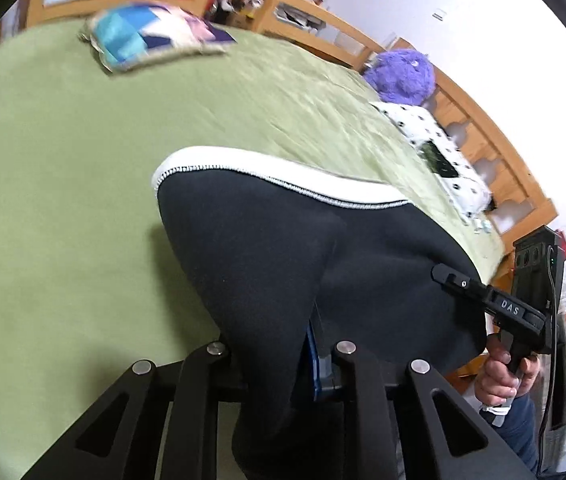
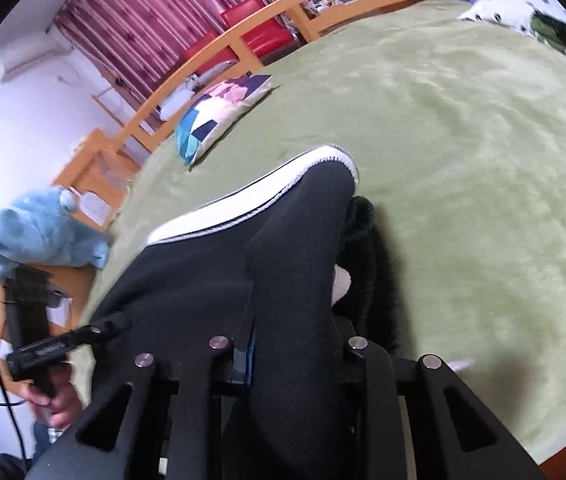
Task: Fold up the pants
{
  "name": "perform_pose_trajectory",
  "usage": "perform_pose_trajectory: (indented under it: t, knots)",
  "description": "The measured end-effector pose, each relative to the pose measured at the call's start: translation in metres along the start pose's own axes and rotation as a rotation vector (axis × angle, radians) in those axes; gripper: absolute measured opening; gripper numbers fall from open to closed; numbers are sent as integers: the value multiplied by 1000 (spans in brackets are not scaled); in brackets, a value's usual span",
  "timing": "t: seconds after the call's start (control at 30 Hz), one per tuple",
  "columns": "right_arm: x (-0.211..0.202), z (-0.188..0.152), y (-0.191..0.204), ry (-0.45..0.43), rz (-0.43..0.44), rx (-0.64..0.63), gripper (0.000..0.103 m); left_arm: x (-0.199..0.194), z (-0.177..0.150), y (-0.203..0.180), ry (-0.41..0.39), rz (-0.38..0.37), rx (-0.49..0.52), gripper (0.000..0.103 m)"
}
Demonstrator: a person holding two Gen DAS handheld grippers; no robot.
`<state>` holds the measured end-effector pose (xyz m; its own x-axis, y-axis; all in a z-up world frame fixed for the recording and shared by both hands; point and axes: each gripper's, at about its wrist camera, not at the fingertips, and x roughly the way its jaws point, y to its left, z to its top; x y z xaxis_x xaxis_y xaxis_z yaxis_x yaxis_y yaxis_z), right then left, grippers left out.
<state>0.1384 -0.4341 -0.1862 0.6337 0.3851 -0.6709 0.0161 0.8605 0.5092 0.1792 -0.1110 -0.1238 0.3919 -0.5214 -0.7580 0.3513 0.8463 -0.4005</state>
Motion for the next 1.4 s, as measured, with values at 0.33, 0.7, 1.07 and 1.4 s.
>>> perform_pose_trajectory:
  t: [0.33, 0.7, 1.07, 1.4]
  knots:
    - [120, -3, 114, 92, 188, -62, 23, -72, 17, 142, -35, 177, -64, 21]
    - [115, -14, 117, 119, -138, -244, 57, -50, -39, 169, 37, 322, -99, 54]
    - [97, -97, 124, 102, -171, -403, 49, -49, -123, 126, 36, 437, -36, 65]
    - [71, -47, 129, 53, -123, -398, 51, -83, -70, 132, -42, 355, -18, 65]
